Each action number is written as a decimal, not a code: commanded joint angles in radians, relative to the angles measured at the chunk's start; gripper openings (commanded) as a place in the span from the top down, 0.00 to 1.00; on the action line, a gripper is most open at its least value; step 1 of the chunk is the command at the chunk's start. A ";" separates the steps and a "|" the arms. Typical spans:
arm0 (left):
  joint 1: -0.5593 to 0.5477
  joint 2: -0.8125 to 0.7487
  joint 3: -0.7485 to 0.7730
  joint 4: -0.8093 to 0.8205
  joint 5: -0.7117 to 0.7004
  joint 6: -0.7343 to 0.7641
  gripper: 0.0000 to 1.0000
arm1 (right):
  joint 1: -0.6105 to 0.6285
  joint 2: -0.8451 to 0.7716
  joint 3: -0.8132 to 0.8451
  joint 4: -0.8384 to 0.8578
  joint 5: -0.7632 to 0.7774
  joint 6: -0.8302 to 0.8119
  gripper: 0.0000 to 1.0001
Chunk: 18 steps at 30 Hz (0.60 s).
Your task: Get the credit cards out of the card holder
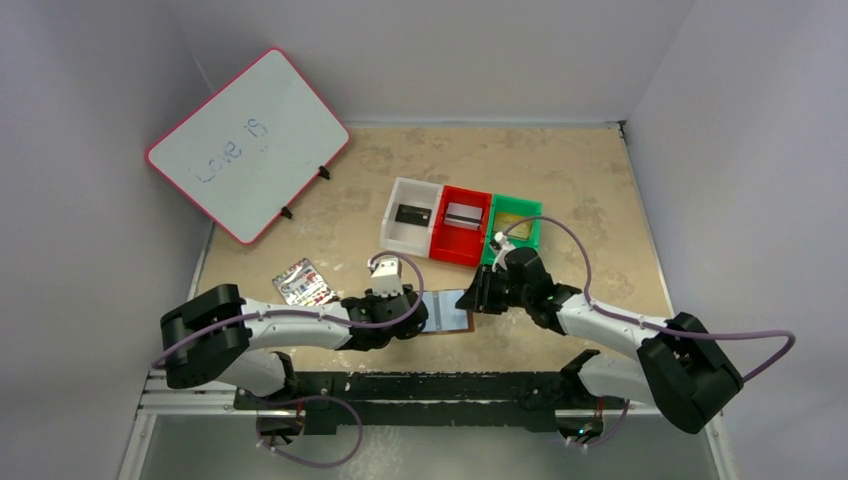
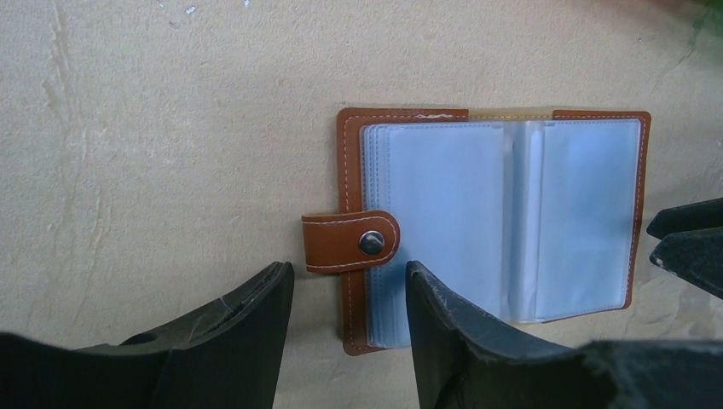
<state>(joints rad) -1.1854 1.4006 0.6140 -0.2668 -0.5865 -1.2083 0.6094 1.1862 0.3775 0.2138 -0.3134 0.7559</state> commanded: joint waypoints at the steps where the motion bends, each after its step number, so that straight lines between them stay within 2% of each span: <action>1: 0.001 0.011 0.032 0.019 0.011 0.024 0.50 | 0.004 -0.022 0.037 -0.012 -0.004 -0.015 0.60; 5: 0.001 0.011 0.033 0.018 0.013 0.024 0.53 | 0.005 -0.018 0.046 -0.077 0.088 -0.020 0.55; 9: 0.001 0.013 0.033 0.018 0.014 0.028 0.54 | 0.004 0.012 0.034 -0.046 0.051 -0.025 0.55; 18: 0.001 0.017 0.043 0.018 0.021 0.047 0.58 | 0.007 0.038 0.009 0.053 0.015 0.004 0.64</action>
<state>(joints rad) -1.1854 1.4101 0.6201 -0.2623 -0.5739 -1.1851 0.6106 1.2308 0.3859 0.2050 -0.2832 0.7502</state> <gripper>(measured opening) 0.427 0.369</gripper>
